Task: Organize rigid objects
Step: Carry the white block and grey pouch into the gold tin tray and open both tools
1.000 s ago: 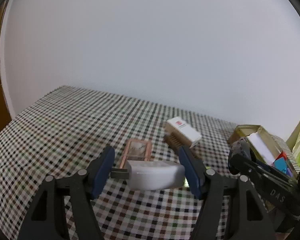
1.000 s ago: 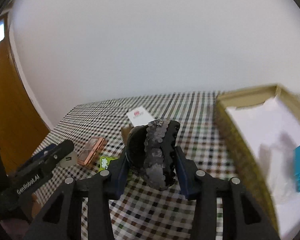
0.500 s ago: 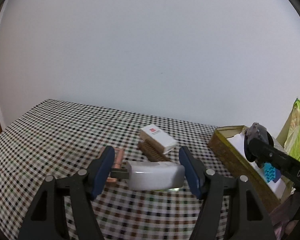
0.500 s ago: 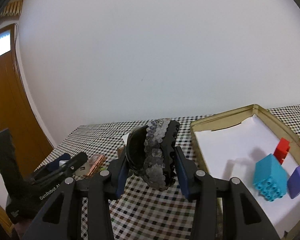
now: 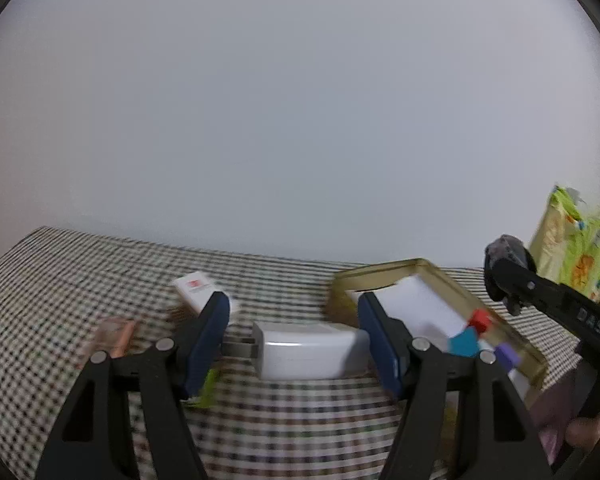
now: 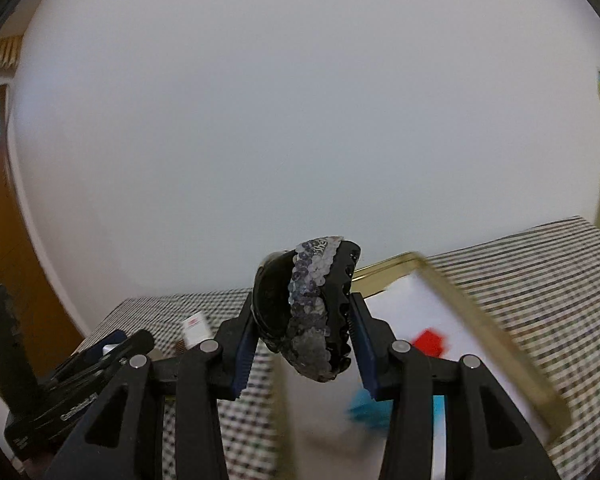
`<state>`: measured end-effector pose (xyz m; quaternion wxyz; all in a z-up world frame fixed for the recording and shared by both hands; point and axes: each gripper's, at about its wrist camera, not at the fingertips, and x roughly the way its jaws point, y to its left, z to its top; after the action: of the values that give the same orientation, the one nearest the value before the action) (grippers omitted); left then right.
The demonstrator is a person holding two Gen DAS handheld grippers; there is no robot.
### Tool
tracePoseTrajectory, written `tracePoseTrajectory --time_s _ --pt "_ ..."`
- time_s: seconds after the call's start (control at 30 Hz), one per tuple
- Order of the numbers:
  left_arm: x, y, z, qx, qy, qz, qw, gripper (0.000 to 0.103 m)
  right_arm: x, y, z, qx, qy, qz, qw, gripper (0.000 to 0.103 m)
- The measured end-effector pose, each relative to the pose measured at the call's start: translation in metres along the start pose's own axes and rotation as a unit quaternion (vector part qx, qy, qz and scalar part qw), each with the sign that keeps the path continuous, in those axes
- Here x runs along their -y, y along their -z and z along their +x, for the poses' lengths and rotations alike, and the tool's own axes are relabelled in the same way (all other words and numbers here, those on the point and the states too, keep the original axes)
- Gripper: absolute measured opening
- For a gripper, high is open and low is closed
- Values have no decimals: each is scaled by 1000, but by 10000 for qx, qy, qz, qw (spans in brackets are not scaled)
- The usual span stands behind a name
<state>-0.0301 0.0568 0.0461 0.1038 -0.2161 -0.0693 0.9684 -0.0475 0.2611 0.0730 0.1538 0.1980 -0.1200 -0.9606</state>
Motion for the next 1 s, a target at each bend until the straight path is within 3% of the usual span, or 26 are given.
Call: tracePoseTrajectory --time_s 0.33,0.43,0.8,1.0 --pt "79 0 24 -195 297 291 9989 67 51 -6 4 -267 435 -53 9987 46" --pt "94 1 34 -284 55 217 9993 67 59 -8 8 -383 487 107 9980 46" --pt "118 14 72 -764 -183 344 9963 67 56 5 42 -1148 680 -115 9910 46" --pt "122 18 84 -965 -191 526 9938 67 51 8 57 -1328 637 -75 9891 46"
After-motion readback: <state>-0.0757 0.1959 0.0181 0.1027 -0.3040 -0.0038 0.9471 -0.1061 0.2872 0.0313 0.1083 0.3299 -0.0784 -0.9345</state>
